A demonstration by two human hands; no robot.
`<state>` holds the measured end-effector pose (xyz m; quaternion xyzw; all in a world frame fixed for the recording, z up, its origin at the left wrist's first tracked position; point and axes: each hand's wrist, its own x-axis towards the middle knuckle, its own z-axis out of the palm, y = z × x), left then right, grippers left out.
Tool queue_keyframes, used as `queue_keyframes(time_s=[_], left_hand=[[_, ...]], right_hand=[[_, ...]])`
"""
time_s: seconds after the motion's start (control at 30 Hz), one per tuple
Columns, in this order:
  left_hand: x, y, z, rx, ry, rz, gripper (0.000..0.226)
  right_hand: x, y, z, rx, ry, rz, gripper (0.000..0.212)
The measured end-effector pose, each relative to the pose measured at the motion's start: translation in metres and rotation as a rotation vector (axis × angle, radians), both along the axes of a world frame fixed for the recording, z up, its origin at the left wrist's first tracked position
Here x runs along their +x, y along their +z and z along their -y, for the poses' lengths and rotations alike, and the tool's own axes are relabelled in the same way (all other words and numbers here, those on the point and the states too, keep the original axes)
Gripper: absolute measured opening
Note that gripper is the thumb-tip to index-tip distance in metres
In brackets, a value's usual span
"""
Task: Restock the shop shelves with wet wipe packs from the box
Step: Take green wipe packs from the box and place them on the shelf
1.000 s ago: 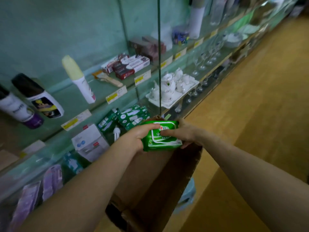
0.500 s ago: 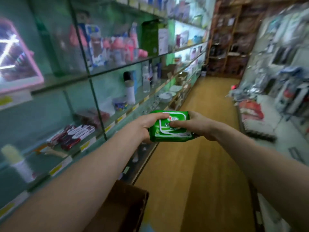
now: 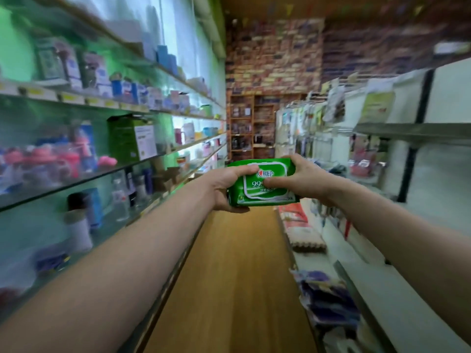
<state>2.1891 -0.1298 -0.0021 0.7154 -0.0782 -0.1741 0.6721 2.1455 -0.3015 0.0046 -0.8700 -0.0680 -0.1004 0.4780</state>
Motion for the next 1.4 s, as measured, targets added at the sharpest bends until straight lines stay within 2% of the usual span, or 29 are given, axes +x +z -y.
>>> queue_keyframes(time_s=[0.1, 0.23, 0.43, 0.8, 0.87, 1.0, 1.13, 1.4], left_hand=[[0.014, 0.016, 0.046, -0.023, -0.068, 0.045, 0.023], [0.034, 0.035, 0.101, -0.036, -0.165, 0.069, 0.020], [0.069, 0.062, 0.177, -0.073, -0.346, 0.118, 0.022], [0.134, 0.108, 0.305, -0.160, -0.708, 0.235, 0.021], [0.140, 0.113, 0.325, -0.182, -0.772, 0.230, 0.027], [0.143, 0.120, 0.364, -0.191, -0.875, 0.256, 0.036], [0.133, 0.125, 0.399, -0.224, -0.992, 0.240, 0.024], [0.093, 0.136, 0.465, -0.310, -1.154, 0.258, 0.019]], right_hand=[[0.002, 0.018, 0.042, -0.017, -0.040, 0.044, 0.033], [0.006, 0.036, 0.091, -0.044, -0.184, 0.100, 0.051], [0.017, 0.062, 0.153, -0.058, -0.372, 0.151, 0.060], [0.033, 0.106, 0.227, -0.185, -0.831, 0.247, 0.050], [0.032, 0.113, 0.234, -0.210, -0.901, 0.246, 0.048], [0.025, 0.117, 0.248, -0.192, -1.023, 0.239, 0.052], [0.009, 0.122, 0.266, -0.186, -1.124, 0.243, 0.050], [-0.037, 0.138, 0.304, -0.284, -1.270, 0.253, 0.046]])
